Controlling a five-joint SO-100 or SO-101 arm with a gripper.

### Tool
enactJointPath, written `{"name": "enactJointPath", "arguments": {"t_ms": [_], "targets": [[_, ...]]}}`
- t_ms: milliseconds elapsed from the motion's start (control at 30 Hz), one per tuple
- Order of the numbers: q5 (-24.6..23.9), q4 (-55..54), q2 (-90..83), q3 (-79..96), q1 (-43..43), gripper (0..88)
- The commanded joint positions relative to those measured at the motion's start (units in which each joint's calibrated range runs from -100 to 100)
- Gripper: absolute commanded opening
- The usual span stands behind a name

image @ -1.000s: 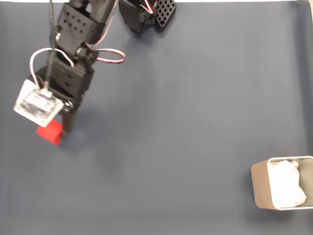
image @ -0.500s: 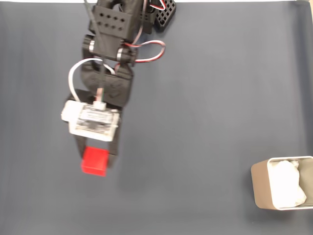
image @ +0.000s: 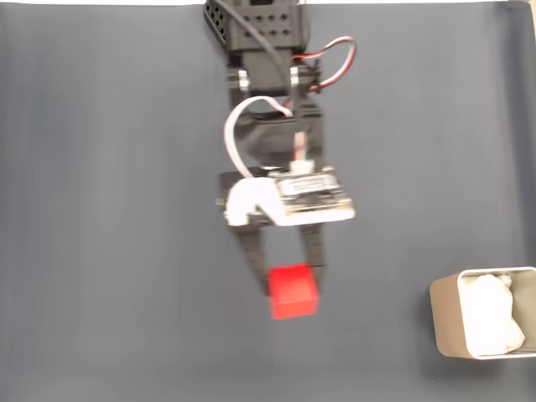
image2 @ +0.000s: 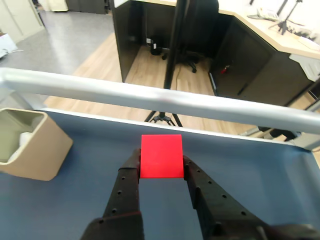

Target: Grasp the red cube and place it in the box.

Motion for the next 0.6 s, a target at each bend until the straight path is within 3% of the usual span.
{"name": "enactJointPath", "arguments": {"t_ms": [0,567], "targets": [[1.0,0.1,-2.8,-4.0,-4.5,0.0],[1.3,0.1,11.1,-20.2,-15.0,0.0]]}}
